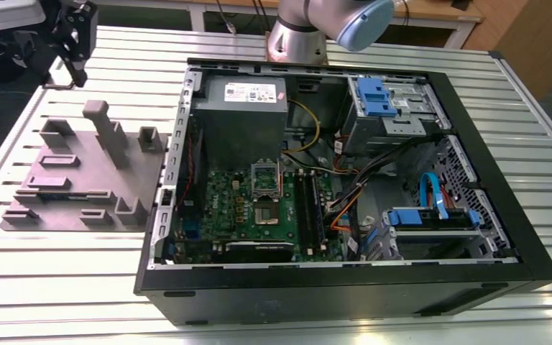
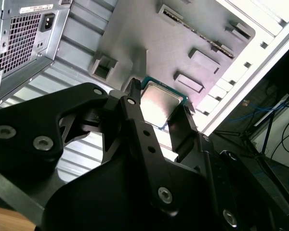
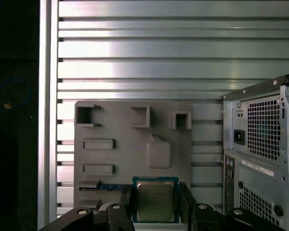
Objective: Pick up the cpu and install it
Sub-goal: 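Pick up the cpu and move it towards the insertion slot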
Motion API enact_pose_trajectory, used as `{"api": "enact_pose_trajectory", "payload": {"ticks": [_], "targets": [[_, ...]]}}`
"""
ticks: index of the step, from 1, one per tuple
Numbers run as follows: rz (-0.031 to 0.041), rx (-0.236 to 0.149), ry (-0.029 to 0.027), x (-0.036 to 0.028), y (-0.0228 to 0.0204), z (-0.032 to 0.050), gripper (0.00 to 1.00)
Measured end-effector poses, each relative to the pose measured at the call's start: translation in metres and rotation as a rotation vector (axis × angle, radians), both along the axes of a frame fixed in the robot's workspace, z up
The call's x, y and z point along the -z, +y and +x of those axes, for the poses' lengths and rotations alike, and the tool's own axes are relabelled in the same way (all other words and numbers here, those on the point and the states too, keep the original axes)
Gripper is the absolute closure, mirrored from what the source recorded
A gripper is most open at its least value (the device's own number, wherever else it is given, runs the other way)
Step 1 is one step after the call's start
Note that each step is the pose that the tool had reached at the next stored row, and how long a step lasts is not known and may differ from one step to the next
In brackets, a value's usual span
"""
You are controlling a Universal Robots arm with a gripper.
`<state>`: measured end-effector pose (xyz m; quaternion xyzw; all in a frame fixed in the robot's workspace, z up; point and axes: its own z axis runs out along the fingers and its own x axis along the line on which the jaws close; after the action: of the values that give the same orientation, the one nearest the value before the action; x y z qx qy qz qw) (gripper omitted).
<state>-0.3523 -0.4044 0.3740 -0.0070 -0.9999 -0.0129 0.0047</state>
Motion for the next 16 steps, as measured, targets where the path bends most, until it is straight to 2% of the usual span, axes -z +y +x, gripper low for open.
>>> {"api": "enact_pose_trajectory", "payload": {"ticks": [10, 16], "targets": [[0.0, 0.0, -0.0001, 0.0, -0.0018, 0.0022, 0.53], [0.0001, 0.0, -0.0001, 0.0001, -0.0019, 0.0079, 0.53]]}}
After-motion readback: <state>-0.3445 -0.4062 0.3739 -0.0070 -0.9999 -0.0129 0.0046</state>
